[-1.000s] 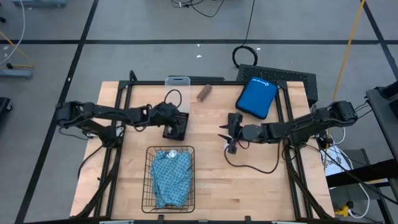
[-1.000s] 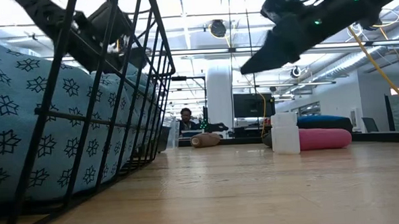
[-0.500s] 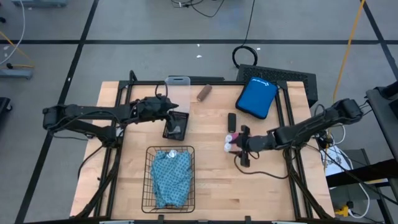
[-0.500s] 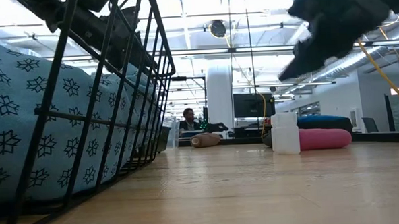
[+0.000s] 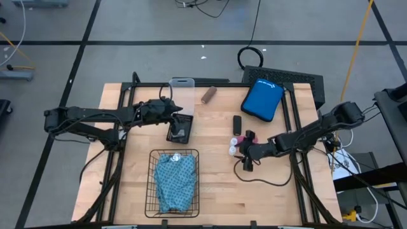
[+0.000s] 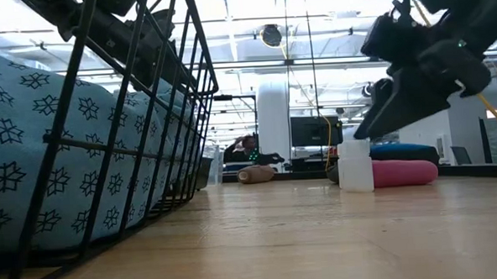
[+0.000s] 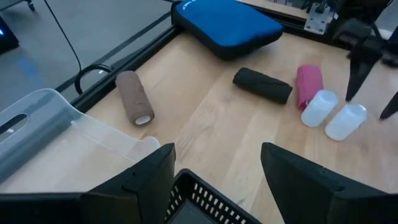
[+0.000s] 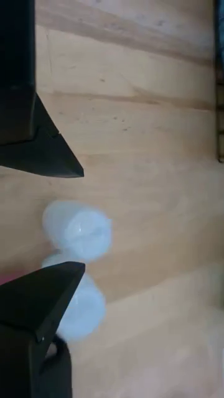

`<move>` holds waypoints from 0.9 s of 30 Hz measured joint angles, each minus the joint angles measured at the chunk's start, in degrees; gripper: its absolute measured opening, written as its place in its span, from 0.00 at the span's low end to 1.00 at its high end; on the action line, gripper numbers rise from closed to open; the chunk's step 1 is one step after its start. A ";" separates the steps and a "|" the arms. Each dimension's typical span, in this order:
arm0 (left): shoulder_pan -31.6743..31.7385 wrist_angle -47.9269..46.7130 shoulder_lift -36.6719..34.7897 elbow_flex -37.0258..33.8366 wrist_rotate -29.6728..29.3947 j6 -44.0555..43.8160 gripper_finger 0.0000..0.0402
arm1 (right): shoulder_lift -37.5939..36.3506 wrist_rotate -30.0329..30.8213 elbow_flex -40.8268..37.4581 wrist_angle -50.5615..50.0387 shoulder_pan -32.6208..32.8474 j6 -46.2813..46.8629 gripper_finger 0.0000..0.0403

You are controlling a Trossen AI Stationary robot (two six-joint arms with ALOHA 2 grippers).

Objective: Pick & place medical supplies in basket/bin
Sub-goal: Put the bottom white pill bottle into the black bin

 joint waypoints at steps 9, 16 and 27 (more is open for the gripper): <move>0.00 0.03 0.00 -0.01 -0.01 -0.57 0.61 | 5.64 0.07 -0.04 6.09 -0.08 -0.32 0.55; 0.00 0.14 0.00 -0.01 0.00 -0.67 0.61 | 9.05 -0.99 -0.04 11.39 -0.13 -0.54 0.55; 0.00 0.12 0.00 -0.02 0.01 -0.85 0.61 | 9.36 -1.80 -0.04 11.52 -0.50 -0.05 0.48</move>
